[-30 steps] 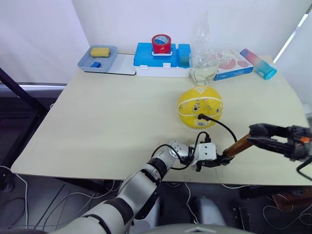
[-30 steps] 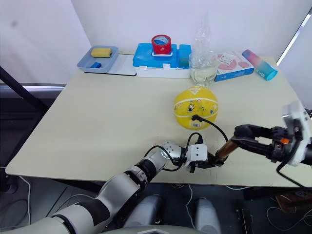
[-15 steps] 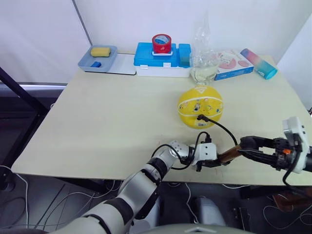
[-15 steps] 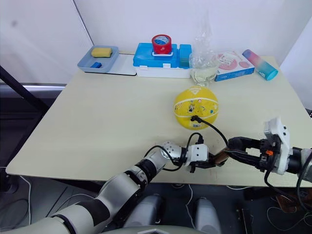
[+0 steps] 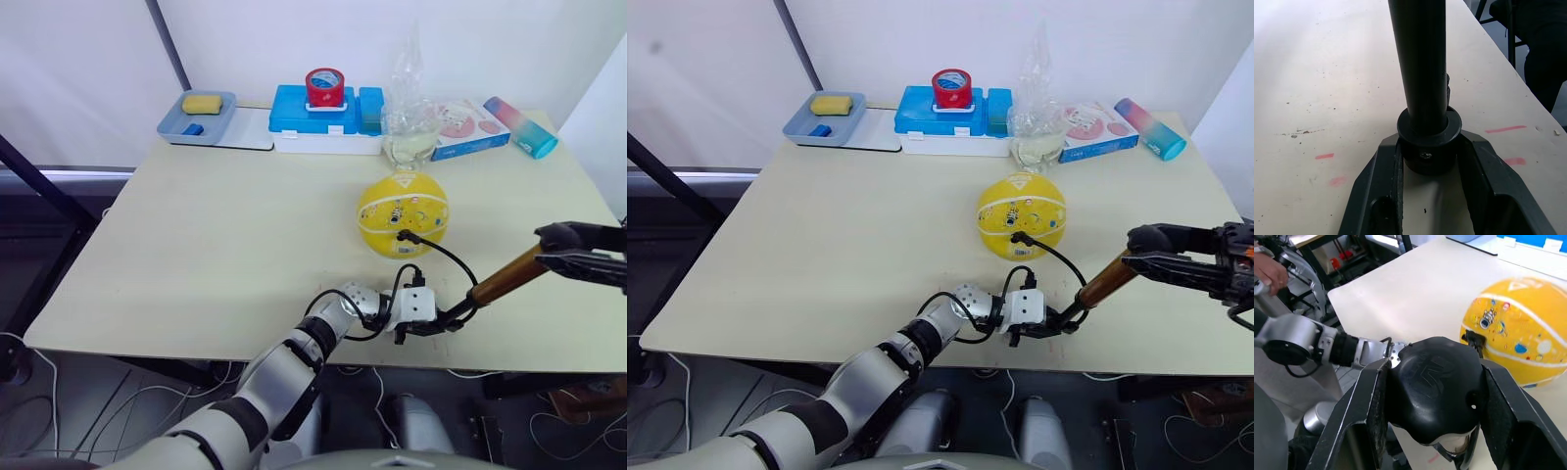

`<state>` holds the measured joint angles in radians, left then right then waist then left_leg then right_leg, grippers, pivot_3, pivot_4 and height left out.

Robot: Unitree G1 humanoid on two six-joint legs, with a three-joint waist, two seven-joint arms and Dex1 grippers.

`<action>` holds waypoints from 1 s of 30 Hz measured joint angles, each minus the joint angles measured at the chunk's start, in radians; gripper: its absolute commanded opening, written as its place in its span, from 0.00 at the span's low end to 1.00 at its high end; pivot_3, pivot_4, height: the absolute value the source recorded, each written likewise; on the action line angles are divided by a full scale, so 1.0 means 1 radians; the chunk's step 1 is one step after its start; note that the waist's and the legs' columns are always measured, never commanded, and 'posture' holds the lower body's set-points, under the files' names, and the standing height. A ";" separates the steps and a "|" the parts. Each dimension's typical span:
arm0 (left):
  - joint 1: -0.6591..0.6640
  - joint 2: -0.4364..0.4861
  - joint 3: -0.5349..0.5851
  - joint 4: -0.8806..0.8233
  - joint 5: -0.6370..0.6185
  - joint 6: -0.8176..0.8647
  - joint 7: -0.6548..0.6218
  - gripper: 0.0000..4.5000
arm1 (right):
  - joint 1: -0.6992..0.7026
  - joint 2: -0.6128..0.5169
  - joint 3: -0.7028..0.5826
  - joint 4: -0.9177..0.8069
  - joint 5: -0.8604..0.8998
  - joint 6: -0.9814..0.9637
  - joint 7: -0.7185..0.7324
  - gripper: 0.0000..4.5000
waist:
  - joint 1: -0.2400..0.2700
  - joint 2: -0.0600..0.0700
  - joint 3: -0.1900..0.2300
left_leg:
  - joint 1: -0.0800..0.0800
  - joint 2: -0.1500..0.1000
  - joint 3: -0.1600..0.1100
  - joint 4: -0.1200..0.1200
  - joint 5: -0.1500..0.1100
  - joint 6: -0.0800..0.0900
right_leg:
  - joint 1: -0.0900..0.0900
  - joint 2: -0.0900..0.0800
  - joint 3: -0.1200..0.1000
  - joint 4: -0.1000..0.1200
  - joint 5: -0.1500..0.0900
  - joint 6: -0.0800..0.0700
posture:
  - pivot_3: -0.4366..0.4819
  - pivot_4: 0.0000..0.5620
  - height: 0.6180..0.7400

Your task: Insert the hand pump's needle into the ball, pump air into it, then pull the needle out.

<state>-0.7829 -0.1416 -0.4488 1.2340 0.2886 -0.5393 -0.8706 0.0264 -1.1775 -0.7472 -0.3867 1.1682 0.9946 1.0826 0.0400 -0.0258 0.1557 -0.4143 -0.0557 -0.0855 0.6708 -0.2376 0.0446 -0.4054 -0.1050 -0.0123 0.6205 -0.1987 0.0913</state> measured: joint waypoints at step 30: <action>0.000 0.000 -0.001 0.002 0.000 0.002 0.003 0.24 | 0.074 0.220 0.374 0.012 -0.324 -0.341 0.003 0.43 | -0.001 -0.002 -0.001 | 0.001 0.000 0.000 0.000 0.000 0.000 | 0.000 0.000 0.000 0.000 0.000 0.000 | 0.48 0.27 1.00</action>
<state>-0.7826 -0.1415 -0.4496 1.2364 0.2890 -0.5374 -0.8679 0.1005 -0.9574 -0.3731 -0.3743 0.8442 0.6535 1.0859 0.0388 -0.0276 0.1543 -0.4136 -0.0561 -0.0856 0.6709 -0.2376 0.0447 -0.4053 -0.1045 -0.0120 0.6208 -0.1986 0.0914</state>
